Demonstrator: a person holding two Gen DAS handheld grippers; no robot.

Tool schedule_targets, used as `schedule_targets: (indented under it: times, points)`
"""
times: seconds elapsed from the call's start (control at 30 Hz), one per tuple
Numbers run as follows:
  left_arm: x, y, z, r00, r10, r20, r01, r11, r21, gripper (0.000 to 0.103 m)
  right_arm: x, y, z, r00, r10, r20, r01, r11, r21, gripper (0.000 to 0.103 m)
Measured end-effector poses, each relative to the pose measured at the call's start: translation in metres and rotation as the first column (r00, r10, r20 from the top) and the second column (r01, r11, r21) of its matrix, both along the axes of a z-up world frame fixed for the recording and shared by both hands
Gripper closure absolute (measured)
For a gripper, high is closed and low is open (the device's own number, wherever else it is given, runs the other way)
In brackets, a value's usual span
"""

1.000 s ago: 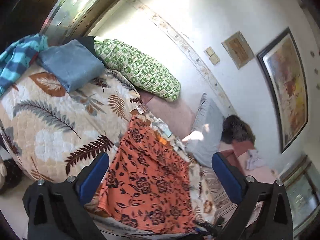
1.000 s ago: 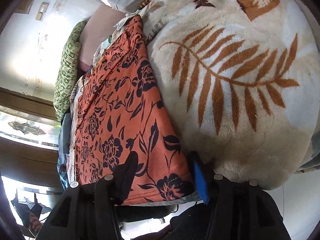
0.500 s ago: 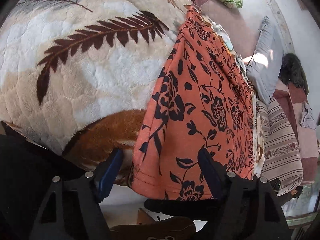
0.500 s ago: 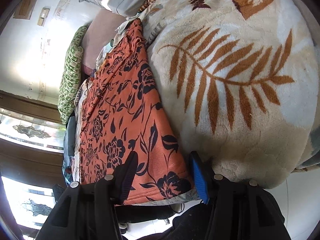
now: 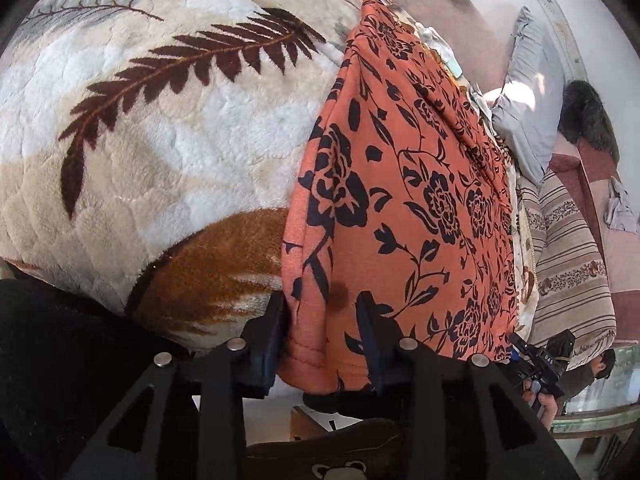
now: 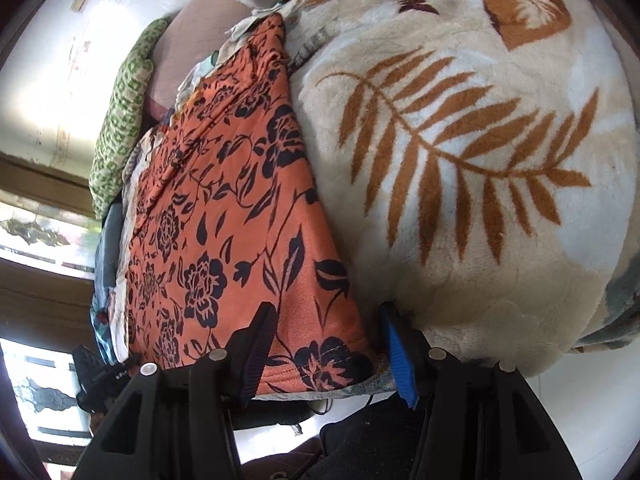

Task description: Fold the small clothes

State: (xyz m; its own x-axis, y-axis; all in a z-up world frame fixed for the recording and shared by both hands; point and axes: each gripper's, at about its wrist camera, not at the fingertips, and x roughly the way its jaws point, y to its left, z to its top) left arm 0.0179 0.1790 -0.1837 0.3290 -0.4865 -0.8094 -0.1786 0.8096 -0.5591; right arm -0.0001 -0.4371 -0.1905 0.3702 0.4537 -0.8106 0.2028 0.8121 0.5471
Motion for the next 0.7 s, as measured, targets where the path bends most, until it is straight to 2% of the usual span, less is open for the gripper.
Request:
schedule_targets:
  times: [0.03, 0.07, 0.1, 0.17, 0.27, 0.53, 0.7]
  points:
    - [0.001, -0.004, 0.002, 1.000, -0.011, 0.003, 0.010, 0.999, 0.044, 0.087, 0.002, 0.005, 0.001, 1.000, 0.021, -0.006, -0.021, 1.000, -0.012, 0.086]
    - [0.002, -0.010, 0.003, 1.000, -0.024, 0.007, 0.024, 0.995, 0.100, 0.097, 0.003, 0.009, 0.000, 0.999, 0.031, -0.015, -0.032, 0.999, -0.027, 0.088]
    - [0.003, -0.012, 0.004, 0.999, -0.033, 0.011, 0.032, 0.993, 0.113, 0.096, 0.005, 0.012, 0.000, 0.999, 0.040, -0.024, -0.041, 0.998, -0.037, 0.092]
    - [0.004, -0.013, 0.004, 1.000, -0.023, 0.003, 0.023, 0.992, 0.121, 0.097, 0.007, 0.013, -0.005, 0.998, 0.042, -0.040, -0.044, 0.998, -0.049, 0.093]
    - [0.004, -0.012, 0.009, 1.000, -0.005, 0.014, 0.003, 0.995, 0.104, 0.097, 0.004, 0.007, -0.007, 0.999, 0.010, -0.039, -0.009, 1.000, 0.008, 0.094]
    - [0.009, -0.007, 0.052, 0.991, 0.012, 0.131, -0.017, 0.999, 0.038, 0.097, -0.001, -0.004, 0.025, 0.997, -0.028, 0.079, 0.013, 0.984, 0.179, 0.095]
    - [0.016, -0.009, 0.077, 0.981, 0.011, 0.193, -0.015, 1.000, 0.021, 0.097, 0.005, 0.004, 0.045, 0.989, -0.041, 0.144, 0.006, 0.971, 0.239, 0.095]
